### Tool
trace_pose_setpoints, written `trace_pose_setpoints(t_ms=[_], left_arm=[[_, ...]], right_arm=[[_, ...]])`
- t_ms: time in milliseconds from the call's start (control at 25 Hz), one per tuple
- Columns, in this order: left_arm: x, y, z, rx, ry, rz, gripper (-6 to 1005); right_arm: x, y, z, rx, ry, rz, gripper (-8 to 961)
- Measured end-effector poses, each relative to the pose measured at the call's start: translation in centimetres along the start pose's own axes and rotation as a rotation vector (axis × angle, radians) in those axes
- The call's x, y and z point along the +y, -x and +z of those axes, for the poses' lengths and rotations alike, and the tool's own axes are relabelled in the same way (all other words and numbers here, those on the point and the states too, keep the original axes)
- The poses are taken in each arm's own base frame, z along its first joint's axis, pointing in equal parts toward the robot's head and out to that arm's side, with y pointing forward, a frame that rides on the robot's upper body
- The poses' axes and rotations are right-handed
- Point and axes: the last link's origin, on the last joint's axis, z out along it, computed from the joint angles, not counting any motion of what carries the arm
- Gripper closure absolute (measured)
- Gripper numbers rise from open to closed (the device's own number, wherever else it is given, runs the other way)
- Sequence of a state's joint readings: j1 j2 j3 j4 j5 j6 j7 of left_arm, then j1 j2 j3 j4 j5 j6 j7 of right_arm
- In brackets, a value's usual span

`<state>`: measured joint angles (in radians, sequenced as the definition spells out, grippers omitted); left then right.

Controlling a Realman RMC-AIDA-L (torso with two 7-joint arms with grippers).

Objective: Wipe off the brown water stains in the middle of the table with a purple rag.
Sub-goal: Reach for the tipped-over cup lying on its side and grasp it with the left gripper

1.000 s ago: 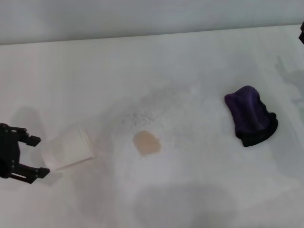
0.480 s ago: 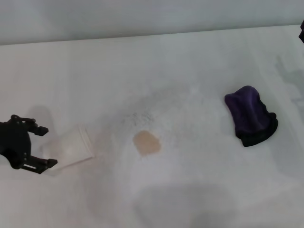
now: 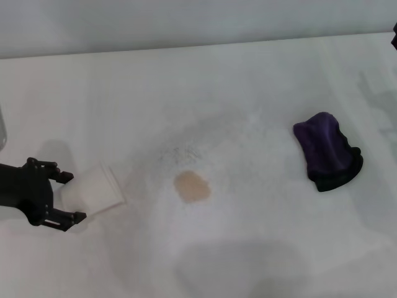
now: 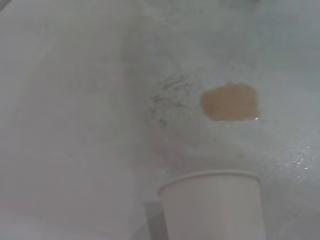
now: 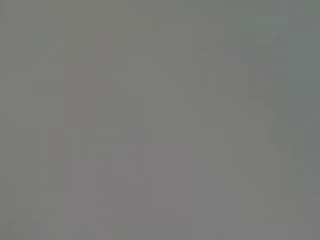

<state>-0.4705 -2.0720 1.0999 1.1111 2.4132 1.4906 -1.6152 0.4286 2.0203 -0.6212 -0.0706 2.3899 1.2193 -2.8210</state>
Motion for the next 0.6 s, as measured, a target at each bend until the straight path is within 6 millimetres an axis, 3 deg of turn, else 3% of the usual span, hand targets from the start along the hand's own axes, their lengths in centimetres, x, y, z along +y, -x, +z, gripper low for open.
trace_pose_setpoints(t_ms=[600], left_arm=[[-0.6, 0.2, 1.8, 0.058, -0.057, 0.011, 138]], right_arm=[[-0.1, -0.3, -0.5, 0.012, -0.003, 0.001, 112]])
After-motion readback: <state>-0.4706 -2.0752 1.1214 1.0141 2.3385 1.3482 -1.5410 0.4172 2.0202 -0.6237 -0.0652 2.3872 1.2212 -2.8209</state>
